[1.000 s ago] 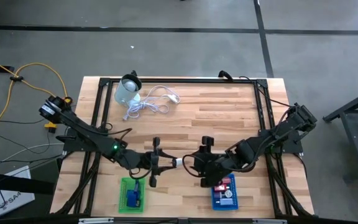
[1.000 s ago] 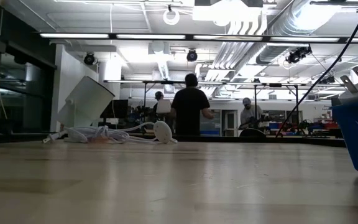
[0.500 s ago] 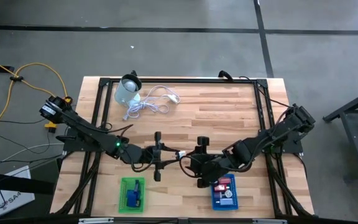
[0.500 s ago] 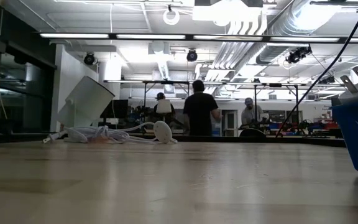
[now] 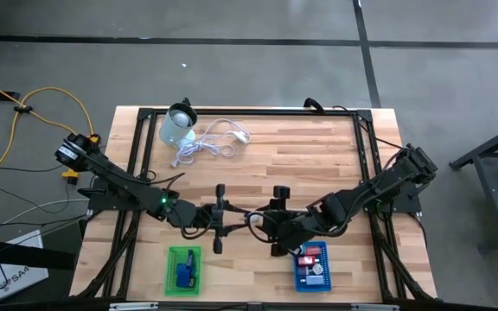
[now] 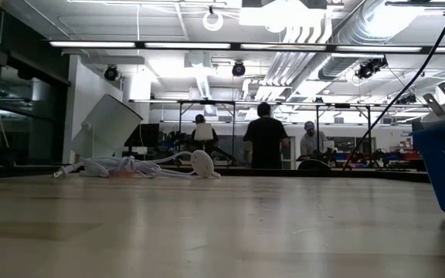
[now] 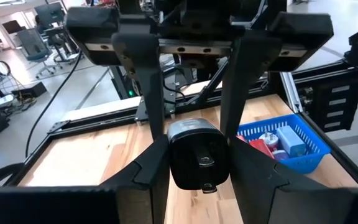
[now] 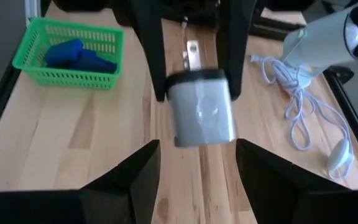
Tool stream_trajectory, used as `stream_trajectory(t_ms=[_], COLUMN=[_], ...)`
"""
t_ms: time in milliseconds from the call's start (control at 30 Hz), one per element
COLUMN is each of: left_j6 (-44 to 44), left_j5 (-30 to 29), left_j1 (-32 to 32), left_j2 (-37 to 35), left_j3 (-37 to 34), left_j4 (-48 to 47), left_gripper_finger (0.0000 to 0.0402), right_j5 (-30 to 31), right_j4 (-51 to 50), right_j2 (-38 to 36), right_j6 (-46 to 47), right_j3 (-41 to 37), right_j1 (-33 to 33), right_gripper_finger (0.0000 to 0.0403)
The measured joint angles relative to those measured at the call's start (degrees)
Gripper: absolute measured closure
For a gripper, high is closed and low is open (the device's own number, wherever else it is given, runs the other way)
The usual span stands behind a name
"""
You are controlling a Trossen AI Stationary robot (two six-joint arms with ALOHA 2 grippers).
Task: Pick & Place Office items
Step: Put the white black charger adapter into the blue bin
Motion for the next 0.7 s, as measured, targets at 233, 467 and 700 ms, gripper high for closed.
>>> stream_trajectory(t_ms=[233, 467, 700], left_j6=[0.0, 0.1, 0.9], left_j5=[0.2, 0.2, 0.1], left_j1=[0.0, 0.0, 0.0], left_j2=[0.0, 0.0, 0.0], left_j3=[0.0, 0.0, 0.0], left_j4=[0.0, 0.0, 0.0], left_gripper_finger=[0.0275, 0.0274, 0.0272], right_j5=[-0.2, -0.2, -0.2], right_j4=[4.4, 4.8, 4.8], right_j2=[0.0, 0.0, 0.0], right_j6=[-3.5, -4.1, -4.1], right_j3=[0.0, 0.0, 0.0], right_j1=[0.0, 0.0, 0.0], right_gripper_finger=[0.0206, 0.0206, 0.0213])
